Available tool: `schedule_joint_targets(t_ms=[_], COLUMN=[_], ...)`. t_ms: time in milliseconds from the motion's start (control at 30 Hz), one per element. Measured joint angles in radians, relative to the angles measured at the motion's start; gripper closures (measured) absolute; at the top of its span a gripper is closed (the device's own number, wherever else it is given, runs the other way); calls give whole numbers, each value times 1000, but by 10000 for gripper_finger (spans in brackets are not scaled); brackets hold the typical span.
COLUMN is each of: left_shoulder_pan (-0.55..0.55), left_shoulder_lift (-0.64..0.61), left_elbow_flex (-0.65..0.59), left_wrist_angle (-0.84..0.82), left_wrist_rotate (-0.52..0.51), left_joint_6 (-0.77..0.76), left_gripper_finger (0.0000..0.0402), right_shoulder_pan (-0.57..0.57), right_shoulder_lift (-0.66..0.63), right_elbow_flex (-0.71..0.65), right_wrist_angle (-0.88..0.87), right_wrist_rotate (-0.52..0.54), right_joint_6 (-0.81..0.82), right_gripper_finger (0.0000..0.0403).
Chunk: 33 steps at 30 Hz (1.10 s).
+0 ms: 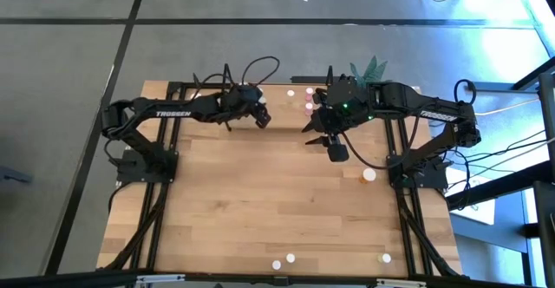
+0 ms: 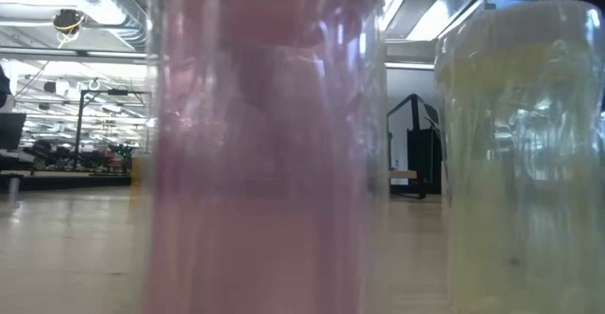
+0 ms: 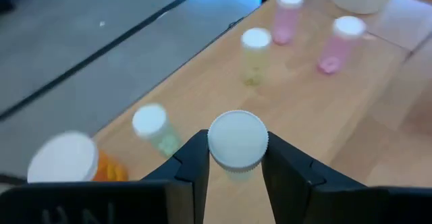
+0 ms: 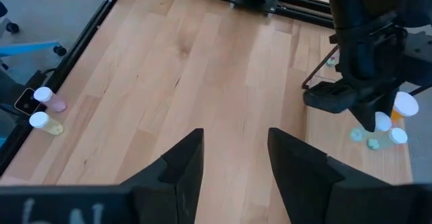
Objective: Pick and place medicine bottles onto shelf by color
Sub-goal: Put the right blue pill bottle on the shelf aligned with the other blue pill bottle
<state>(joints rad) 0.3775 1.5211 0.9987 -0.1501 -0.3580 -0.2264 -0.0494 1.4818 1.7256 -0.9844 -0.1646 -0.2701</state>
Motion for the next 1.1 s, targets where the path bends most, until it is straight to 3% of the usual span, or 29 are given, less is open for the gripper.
schedule_joint_targets(t_ms=[400,567,833,1100], left_shoulder_pan=[-26,-48,-78,-54], left_shoulder_lift=[-2,15,139,153], left_elbow_flex=[181,186,185,185], left_wrist_angle=[-173,-168,-180,-239], left_wrist_rotate=[-124,-139,-134,-182], left_joint_6=[-62,-113,-140,-163], left_gripper_finger=[296,296,296,296], right_shoulder_pan=[0,0,-1,-1], right_shoulder_lift=[0,0,0,0], right_elbow_flex=[0,0,0,0], right_wrist_angle=[0,0,4,8], right_wrist_rotate=[0,5,52,51], right_joint_6=[0,0,4,4], right_gripper_finger=[236,236,236,236])
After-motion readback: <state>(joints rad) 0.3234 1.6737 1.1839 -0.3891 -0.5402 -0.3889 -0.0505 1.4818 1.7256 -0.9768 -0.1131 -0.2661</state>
